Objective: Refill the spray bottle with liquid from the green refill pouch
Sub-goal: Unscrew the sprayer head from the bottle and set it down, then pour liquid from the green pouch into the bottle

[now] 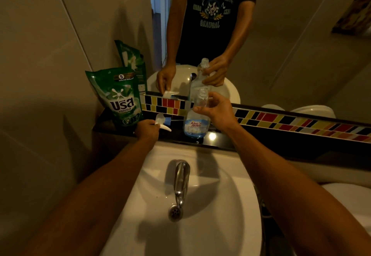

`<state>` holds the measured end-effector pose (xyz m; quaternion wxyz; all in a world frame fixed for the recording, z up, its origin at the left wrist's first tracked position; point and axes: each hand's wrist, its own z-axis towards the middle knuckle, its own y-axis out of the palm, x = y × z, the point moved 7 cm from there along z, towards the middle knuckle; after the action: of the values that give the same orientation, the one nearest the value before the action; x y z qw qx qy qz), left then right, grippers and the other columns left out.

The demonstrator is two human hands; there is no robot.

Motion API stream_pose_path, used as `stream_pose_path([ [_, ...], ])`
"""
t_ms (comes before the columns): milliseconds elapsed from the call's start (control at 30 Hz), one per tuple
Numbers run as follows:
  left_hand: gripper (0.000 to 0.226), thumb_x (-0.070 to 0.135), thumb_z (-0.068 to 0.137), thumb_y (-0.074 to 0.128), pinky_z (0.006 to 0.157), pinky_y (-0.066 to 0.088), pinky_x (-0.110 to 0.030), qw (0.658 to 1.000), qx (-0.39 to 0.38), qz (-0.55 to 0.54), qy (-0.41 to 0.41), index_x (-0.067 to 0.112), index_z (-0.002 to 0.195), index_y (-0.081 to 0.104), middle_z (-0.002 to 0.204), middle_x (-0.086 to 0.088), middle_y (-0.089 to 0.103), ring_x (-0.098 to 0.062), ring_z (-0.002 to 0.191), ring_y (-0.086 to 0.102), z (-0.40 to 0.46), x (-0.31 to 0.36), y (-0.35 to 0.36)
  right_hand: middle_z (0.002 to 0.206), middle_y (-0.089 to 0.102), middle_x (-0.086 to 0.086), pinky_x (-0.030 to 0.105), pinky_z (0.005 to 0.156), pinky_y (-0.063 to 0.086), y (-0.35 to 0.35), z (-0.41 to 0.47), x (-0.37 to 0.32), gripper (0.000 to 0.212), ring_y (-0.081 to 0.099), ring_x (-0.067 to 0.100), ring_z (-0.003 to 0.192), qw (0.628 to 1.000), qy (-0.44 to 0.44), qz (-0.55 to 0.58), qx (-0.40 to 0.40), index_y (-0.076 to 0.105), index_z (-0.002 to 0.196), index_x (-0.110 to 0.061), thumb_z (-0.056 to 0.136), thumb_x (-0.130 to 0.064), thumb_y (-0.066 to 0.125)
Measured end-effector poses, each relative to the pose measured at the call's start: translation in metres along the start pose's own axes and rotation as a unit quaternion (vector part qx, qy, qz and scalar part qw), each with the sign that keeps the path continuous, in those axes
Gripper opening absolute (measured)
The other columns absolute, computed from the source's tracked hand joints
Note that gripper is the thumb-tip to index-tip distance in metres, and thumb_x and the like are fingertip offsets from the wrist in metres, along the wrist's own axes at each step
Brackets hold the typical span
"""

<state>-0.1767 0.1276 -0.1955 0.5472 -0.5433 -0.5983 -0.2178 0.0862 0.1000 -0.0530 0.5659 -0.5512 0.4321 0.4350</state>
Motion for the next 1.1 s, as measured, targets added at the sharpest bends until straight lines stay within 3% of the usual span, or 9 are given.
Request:
stream_pose_path([
  [100, 0.029, 0.008, 0.089, 0.068, 0.087, 0.058, -0.051, 0.999, 0.014, 0.025, 0.016, 0.005, 0.118, 0.070, 0.110, -0.022, 0.071, -0.039, 0.099, 0.069, 0.001, 0.003, 0.001, 0.120, 0.076, 0.004, 0.040, 0.095, 0.062, 0.008, 0.006, 0.004, 0.050, 0.074, 0.018, 0.110, 1.000, -0.003, -0.016, 0.003, 0.066, 0.130, -0.012, 0.084, -0.007, 0.084],
  [200, 0.028, 0.008, 0.092, 0.065, 0.091, 0.055, -0.045, 0.997, 0.025, 0.058, 0.040, 0.004, 0.119, 0.068, 0.117, -0.021, 0.068, -0.038, 0.106, 0.066, -0.004, 0.008, 0.003, 0.121, 0.076, 0.004, 0.042, 0.097, 0.061, 0.010, 0.008, 0.007, 0.050, 0.074, 0.018, 0.112, 1.000, 0.001, -0.016, 0.009, 0.065, 0.130, -0.012, 0.085, -0.006, 0.084],
  [300, 0.024, 0.013, 0.094, 0.063, 0.086, 0.051, -0.041, 0.992, 0.046, 0.106, 0.059, 0.007, 0.116, 0.070, 0.117, -0.019, 0.069, -0.037, 0.108, 0.064, -0.011, 0.012, 0.004, 0.120, 0.076, 0.004, 0.037, 0.093, 0.062, 0.010, 0.008, 0.008, 0.051, 0.074, 0.015, 0.110, 1.000, 0.003, -0.011, 0.016, 0.064, 0.132, -0.011, 0.086, -0.004, 0.083],
  [433, 0.020, 0.012, 0.094, 0.062, 0.080, 0.051, -0.039, 0.987, 0.048, 0.133, 0.078, 0.009, 0.112, 0.071, 0.113, -0.017, 0.070, -0.036, 0.104, 0.065, -0.018, 0.013, 0.007, 0.113, 0.073, -0.009, 0.019, 0.077, 0.061, 0.011, 0.006, 0.011, 0.053, 0.071, -0.009, 0.098, 0.999, -0.002, -0.033, 0.020, 0.061, 0.135, -0.012, 0.087, -0.003, 0.081],
  [567, 0.021, 0.009, 0.093, 0.063, 0.077, 0.049, -0.035, 0.982, 0.038, 0.140, 0.120, 0.006, 0.112, 0.070, 0.110, -0.016, 0.071, -0.033, 0.102, 0.066, -0.024, 0.017, 0.002, 0.124, 0.066, -0.010, 0.011, 0.074, 0.058, 0.009, -0.003, 0.012, 0.064, 0.064, -0.016, 0.100, 0.998, -0.012, -0.050, 0.037, 0.055, 0.145, -0.017, 0.088, -0.003, 0.080],
  [667, 0.025, 0.013, 0.091, 0.065, 0.083, 0.054, -0.040, 0.981, 0.037, 0.125, 0.147, 0.007, 0.115, 0.069, 0.109, -0.015, 0.071, -0.033, 0.101, 0.066, -0.027, 0.021, -0.009, 0.141, 0.055, -0.005, 0.013, 0.079, 0.056, 0.005, -0.020, 0.008, 0.070, 0.059, -0.007, 0.108, 0.994, -0.030, -0.060, 0.083, 0.051, 0.149, -0.021, 0.088, -0.008, 0.082],
  [833, 0.029, 0.022, 0.090, 0.064, 0.086, 0.056, -0.044, 0.973, 0.054, 0.113, 0.196, 0.012, 0.117, 0.067, 0.107, -0.011, 0.072, -0.030, 0.099, 0.067, -0.040, 0.029, -0.033, 0.135, 0.053, -0.001, 0.024, 0.091, 0.059, 0.009, -0.058, 0.003, 0.056, 0.061, 0.008, 0.111, 0.968, -0.122, -0.124, 0.179, 0.055, 0.140, -0.018, 0.091, -0.018, 0.081],
  [967, 0.030, 0.018, 0.092, 0.062, 0.082, 0.050, -0.030, 0.965, 0.069, 0.121, 0.222, 0.012, 0.121, 0.066, 0.105, -0.010, 0.071, -0.027, 0.098, 0.066, -0.054, 0.035, -0.063, 0.130, 0.055, 0.002, 0.017, 0.088, 0.058, 0.041, -0.075, 0.005, 0.047, 0.061, 0.014, 0.112, 0.971, -0.144, -0.110, 0.154, 0.057, 0.136, -0.014, 0.093, -0.012, 0.077],
  [1100, 0.029, 0.020, 0.091, 0.057, 0.079, 0.048, -0.031, 0.963, 0.101, 0.129, 0.212, 0.017, 0.119, 0.066, 0.109, -0.009, 0.070, -0.028, 0.099, 0.064, -0.057, 0.038, -0.105, 0.124, 0.059, 0.003, 0.026, 0.084, 0.060, 0.081, -0.073, 0.006, 0.042, 0.063, 0.006, 0.100, 0.980, -0.129, -0.089, 0.122, 0.059, 0.134, -0.016, 0.095, -0.013, 0.074],
])
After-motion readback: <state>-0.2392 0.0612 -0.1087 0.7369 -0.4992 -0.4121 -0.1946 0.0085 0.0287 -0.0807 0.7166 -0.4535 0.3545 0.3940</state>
